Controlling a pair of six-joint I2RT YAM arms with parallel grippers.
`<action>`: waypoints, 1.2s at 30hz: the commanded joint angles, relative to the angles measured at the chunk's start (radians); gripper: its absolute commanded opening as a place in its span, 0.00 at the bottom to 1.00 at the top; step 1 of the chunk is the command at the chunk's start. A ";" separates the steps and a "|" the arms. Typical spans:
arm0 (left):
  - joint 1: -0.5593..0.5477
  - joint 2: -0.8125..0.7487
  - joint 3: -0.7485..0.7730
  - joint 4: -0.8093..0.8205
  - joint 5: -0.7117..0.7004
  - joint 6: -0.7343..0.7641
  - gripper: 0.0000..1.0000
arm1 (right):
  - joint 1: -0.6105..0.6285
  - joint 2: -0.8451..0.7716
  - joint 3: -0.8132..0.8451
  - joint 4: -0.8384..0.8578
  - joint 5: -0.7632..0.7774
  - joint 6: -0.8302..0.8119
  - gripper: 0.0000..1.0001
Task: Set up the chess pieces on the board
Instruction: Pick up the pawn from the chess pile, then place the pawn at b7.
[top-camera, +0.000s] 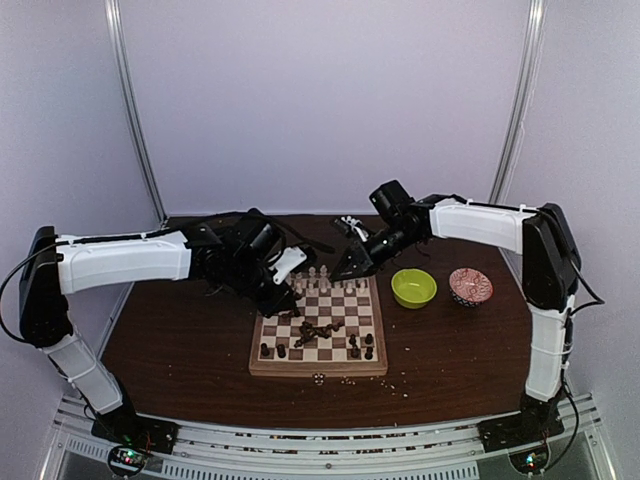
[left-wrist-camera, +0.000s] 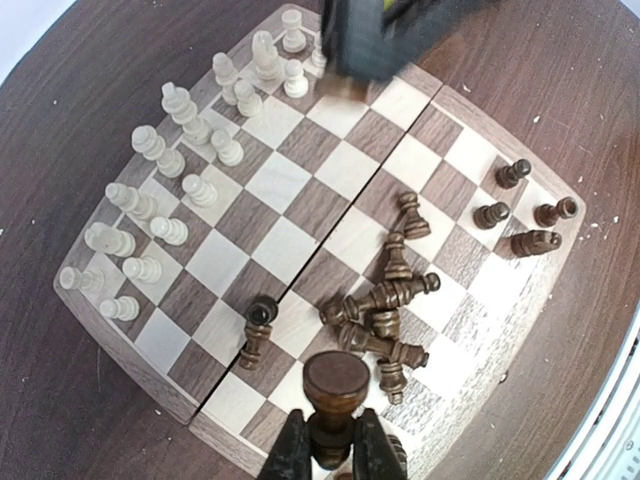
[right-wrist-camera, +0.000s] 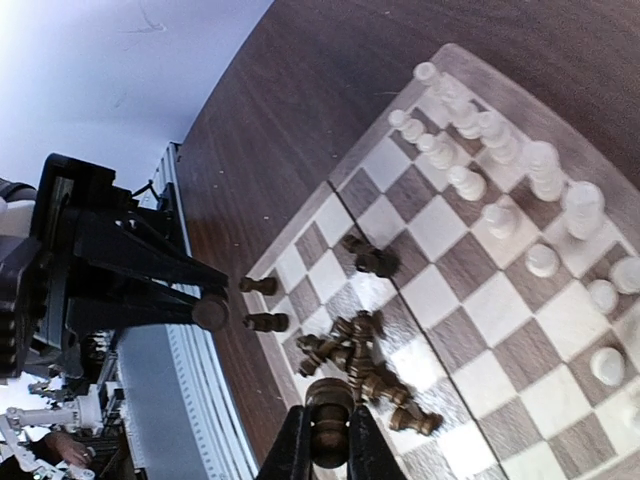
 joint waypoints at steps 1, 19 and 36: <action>0.006 -0.030 -0.020 0.046 -0.011 -0.014 0.05 | -0.036 -0.108 -0.045 -0.090 0.145 -0.162 0.10; 0.137 -0.176 -0.129 0.055 -0.080 -0.062 0.05 | 0.187 -0.230 -0.105 -0.218 0.605 -0.522 0.09; 0.202 -0.265 -0.206 0.083 -0.105 -0.095 0.06 | 0.402 -0.067 -0.042 -0.287 0.842 -0.614 0.08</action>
